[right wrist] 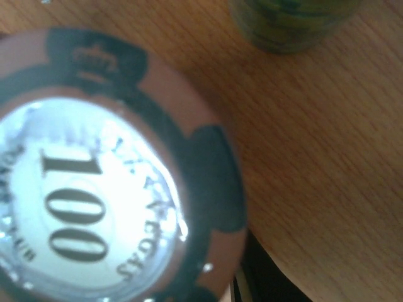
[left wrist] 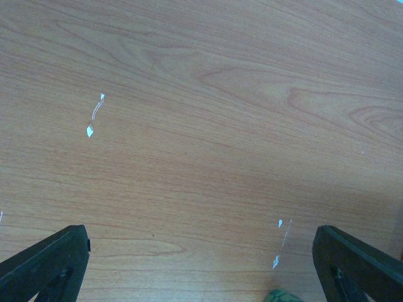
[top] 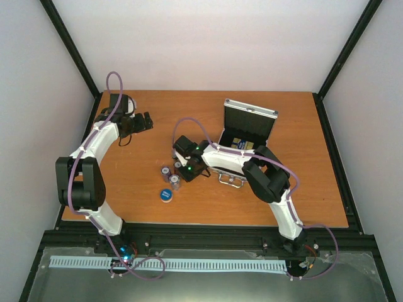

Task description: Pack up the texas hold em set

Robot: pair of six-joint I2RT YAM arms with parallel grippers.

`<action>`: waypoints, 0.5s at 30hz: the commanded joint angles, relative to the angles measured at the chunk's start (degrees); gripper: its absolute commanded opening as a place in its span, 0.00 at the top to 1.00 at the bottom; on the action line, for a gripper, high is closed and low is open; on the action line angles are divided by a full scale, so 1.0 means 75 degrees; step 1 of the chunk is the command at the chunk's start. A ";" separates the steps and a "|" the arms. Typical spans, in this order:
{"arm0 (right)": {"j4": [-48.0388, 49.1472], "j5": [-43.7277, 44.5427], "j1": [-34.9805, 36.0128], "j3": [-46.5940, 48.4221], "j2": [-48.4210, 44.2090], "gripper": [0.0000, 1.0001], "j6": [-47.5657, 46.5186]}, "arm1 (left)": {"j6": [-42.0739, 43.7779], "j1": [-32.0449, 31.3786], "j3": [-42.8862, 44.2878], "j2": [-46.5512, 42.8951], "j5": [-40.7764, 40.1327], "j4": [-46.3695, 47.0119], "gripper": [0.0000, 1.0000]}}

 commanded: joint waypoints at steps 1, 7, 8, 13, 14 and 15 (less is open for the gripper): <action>-0.0112 0.0306 0.0071 -0.0052 -0.0024 0.86 -0.0020 | 0.0114 0.0067 -0.0007 -0.0247 -0.0034 -0.0030 0.00; -0.0357 0.0964 0.0054 -0.0128 -0.0606 0.88 -0.0109 | 0.0137 0.0067 -0.0007 -0.0238 -0.0048 -0.0053 0.00; -0.0381 0.1111 0.0039 -0.0180 -0.0780 0.88 -0.0104 | 0.0127 0.0074 -0.0004 -0.0236 -0.0048 -0.0048 0.00; -0.0646 0.1681 -0.0154 -0.0383 -0.1558 0.86 -0.0047 | 0.0110 0.0066 0.0004 -0.0212 -0.0059 -0.0017 0.00; -0.0693 0.1760 -0.0246 -0.0445 -0.1698 0.86 -0.0040 | 0.0117 0.0071 0.0002 -0.0209 -0.0058 -0.0021 0.00; -0.0713 0.1800 -0.0353 -0.0561 -0.1813 0.86 -0.0039 | 0.0117 0.0073 0.0003 -0.0200 -0.0053 -0.0026 0.00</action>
